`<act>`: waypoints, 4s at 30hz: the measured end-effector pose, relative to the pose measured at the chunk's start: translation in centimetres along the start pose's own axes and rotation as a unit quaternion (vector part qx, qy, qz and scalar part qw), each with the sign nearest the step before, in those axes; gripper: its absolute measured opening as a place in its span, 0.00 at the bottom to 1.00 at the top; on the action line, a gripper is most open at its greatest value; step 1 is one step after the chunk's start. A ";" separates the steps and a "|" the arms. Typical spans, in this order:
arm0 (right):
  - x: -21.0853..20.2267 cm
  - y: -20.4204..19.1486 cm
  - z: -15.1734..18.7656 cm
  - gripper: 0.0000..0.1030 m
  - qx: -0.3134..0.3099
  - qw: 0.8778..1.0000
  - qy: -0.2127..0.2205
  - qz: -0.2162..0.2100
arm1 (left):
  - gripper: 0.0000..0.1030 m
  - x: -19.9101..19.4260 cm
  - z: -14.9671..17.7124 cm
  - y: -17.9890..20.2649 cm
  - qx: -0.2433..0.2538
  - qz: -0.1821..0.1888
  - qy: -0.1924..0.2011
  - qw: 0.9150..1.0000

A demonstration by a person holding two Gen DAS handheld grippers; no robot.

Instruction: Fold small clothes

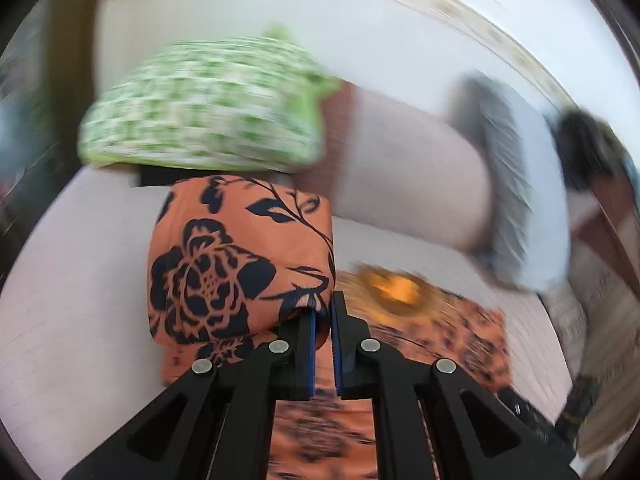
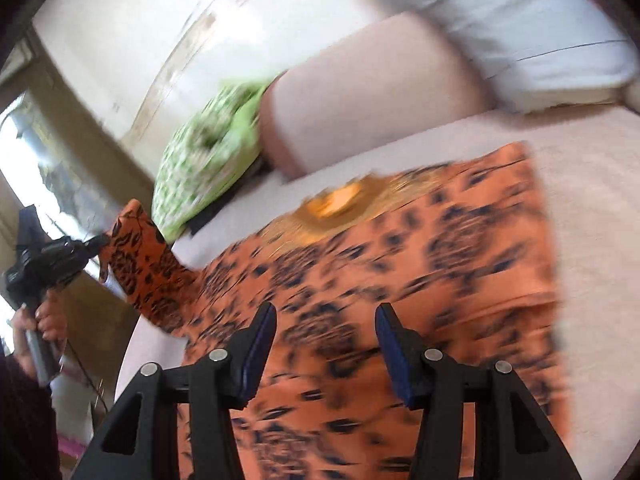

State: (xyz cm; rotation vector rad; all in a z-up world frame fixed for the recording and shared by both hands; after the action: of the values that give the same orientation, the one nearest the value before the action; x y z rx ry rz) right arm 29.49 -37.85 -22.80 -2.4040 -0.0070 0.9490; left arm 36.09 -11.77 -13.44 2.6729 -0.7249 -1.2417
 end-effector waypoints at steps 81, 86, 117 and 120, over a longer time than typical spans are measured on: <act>1.2 10.4 -4.0 0.17 0.113 0.990 -0.087 0.008 | 0.64 6.7 12.6 -4.6 0.053 -0.148 -0.129 0.979; -7.6 8.4 -1.5 0.57 0.082 0.995 -0.050 -0.008 | 0.73 -0.9 16.8 -3.4 0.072 -0.105 -0.114 0.985; -17.3 11.3 18.1 0.65 0.122 0.972 -0.190 0.070 | 0.64 -13.1 31.8 -13.7 -0.068 -0.080 -0.075 0.992; -16.9 10.5 18.1 0.65 0.116 0.971 -0.198 0.068 | 0.64 -12.6 32.1 -13.3 -0.063 -0.069 -0.083 0.992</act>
State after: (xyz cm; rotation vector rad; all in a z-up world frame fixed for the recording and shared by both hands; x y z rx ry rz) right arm 3.36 -41.26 -28.25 -1.9908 0.1152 1.3973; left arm 10.30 8.99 -29.75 2.5781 -0.4687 -1.5034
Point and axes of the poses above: each gripper's, at about its wrist camera, not at the fingertips, and x roughly the way its jaws point, y to its right, z to its underside, the point moved 10 cm from there along x, roughly the way its jaws point, and after that the axes turned 5 degrees about z, right-handed, at the moved point
